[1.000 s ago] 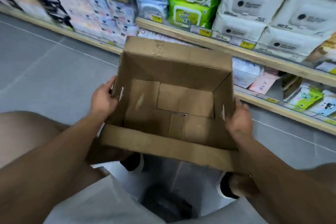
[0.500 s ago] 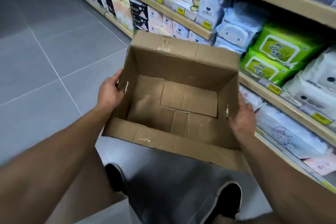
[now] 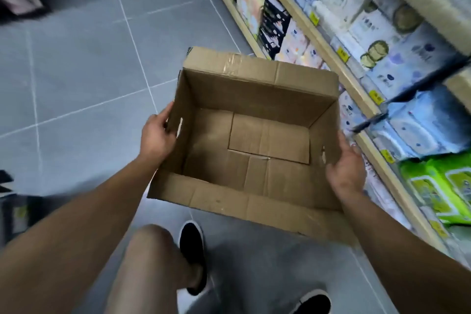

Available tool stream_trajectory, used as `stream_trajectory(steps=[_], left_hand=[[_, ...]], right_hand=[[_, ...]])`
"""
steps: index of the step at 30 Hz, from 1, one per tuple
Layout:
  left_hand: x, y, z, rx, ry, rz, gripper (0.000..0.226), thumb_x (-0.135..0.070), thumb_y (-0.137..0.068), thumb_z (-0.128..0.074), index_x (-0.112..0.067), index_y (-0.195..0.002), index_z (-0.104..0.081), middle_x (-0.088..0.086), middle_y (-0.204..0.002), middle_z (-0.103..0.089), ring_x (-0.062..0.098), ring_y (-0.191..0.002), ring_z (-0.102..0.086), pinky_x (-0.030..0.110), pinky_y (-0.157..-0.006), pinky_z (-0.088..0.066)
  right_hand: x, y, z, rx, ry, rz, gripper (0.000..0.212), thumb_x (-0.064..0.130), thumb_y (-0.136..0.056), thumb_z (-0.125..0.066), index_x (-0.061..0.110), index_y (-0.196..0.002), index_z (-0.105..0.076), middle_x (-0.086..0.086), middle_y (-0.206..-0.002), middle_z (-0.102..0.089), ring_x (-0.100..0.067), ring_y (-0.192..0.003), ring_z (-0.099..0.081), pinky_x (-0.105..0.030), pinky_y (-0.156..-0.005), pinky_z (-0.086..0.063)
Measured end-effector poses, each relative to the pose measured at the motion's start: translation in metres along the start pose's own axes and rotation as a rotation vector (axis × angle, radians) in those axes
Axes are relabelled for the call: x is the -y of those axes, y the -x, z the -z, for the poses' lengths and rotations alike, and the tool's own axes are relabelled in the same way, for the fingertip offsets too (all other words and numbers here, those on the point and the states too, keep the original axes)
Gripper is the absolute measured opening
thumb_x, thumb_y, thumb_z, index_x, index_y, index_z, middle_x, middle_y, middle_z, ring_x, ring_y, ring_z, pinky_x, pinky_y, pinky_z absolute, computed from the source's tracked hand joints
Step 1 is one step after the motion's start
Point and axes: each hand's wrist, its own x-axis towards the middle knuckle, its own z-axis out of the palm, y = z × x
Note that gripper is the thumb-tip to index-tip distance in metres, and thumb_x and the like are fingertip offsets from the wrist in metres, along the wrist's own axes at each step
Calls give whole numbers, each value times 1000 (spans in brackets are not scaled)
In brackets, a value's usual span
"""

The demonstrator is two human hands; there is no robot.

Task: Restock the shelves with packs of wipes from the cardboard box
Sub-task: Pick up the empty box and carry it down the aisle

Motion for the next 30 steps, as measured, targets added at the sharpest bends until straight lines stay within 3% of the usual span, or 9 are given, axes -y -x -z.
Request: stream_trajectory(steps=[4,8,13,17,22,30], left_hand=[[-20,-13,115,-47,54,127,52,-29,-93,-58,-43,-140,-40,5,-101,-53,21,-88,-56,34,-88,-48],[-32,-34,229,-99,103,219,52,-27,-92,-59,-41,-140,-43,6,-101,-56,25,-86,-61,33,-84,-51],[-36,-61,345,-158,118,278,52,-24,-92,-59,-41,-139,-44,9,-101,-57,25,-86,-60,34,-84,-50],[-38,-94,405,-223,156,348,50,-27,-91,-58,-47,-135,-44,7,-97,-62,27,-83,-62,37,-82,-53],[-47,-160,450,-277,176,391,64,-3,-85,-55,-36,-139,-45,8,-85,-67,28,-71,-63,34,-68,-52],[-78,-326,483,-413,165,462,69,3,-81,-54,-33,-139,-46,8,-85,-64,31,-79,-65,37,-78,-54]], right_hand=[[109,-15,73,49,23,105,81,2,-84,-57,38,-150,-26,-20,-136,-49,-37,-106,-59,-37,-81,-51],[222,-17,135,86,46,184,78,2,-84,-59,34,-149,-30,-20,-121,-53,-36,-105,-56,-39,-87,-49],[346,-20,175,117,60,280,70,10,-88,-58,34,-149,-32,-17,-117,-55,-35,-105,-56,-41,-87,-48],[428,-40,183,133,72,325,72,9,-87,-58,35,-149,-32,-18,-116,-53,-37,-106,-55,-42,-88,-47],[527,-102,180,147,49,436,74,5,-86,-58,34,-148,-32,-18,-123,-51,-36,-108,-55,-41,-89,-47],[674,-257,164,147,-1,544,76,2,-85,-55,37,-148,-31,-15,-127,-52,-34,-106,-57,-40,-84,-50]])
